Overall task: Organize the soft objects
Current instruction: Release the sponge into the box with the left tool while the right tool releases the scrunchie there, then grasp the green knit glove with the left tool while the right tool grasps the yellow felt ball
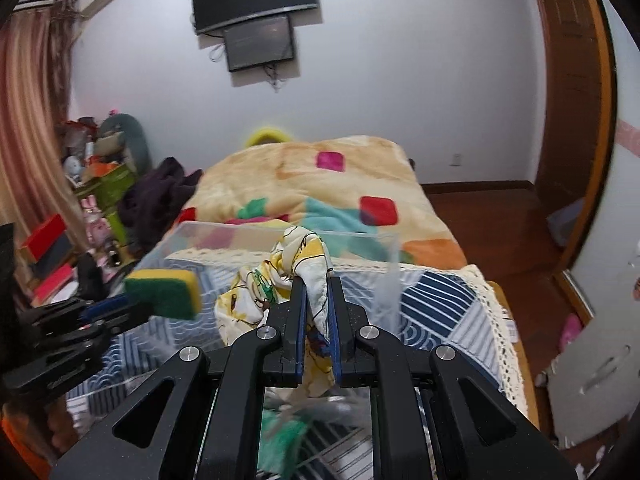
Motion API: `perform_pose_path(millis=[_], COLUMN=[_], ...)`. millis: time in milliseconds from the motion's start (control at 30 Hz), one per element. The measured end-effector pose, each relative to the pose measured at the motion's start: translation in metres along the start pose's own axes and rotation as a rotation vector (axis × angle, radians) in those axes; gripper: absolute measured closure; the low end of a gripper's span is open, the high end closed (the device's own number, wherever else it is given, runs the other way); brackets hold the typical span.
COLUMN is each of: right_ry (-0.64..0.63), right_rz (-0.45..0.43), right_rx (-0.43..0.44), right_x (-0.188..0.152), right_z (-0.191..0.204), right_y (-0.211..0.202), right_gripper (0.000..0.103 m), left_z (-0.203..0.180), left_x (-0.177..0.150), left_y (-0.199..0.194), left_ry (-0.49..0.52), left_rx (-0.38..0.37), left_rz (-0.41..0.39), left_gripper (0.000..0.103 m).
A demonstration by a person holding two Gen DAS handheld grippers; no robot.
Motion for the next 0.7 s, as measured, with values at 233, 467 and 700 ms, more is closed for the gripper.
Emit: perform_pose_path(millis=[233,467,700], right_ry=[-0.078,-0.123,-0.128], right_rz=[0.068,0.09,0.069], right_rx=[-0.084,-0.068,-0.03], right_x=[-0.015,-0.024,-0.026], right_z=[-0.001,0.006,0.01], right_y=[0.014,0.006,-0.011], right_gripper=[0.094,0.057,0.032], left_z=[-0.003,-0.008,-0.016], left_x=[0.0,0.002,0.0], left_y=[-0.001,-0.016,-0.036], left_ry=[0.01,0.022,0.037], left_rx=[0.008,-0.004,-0.022], left_rz=[0.002,-0.027,-0.054], left_gripper=[0.061,0.046,0.008])
Point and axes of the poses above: each gripper's, at about its wrist camera, not at the fingertips, and y roughly the way its jaws point, z to its left, x to its top, the point moved 7 cm from there along y, roughly the way its jaws point, and after that the axes turned 3 degrees about x, right-handed, at the moved point
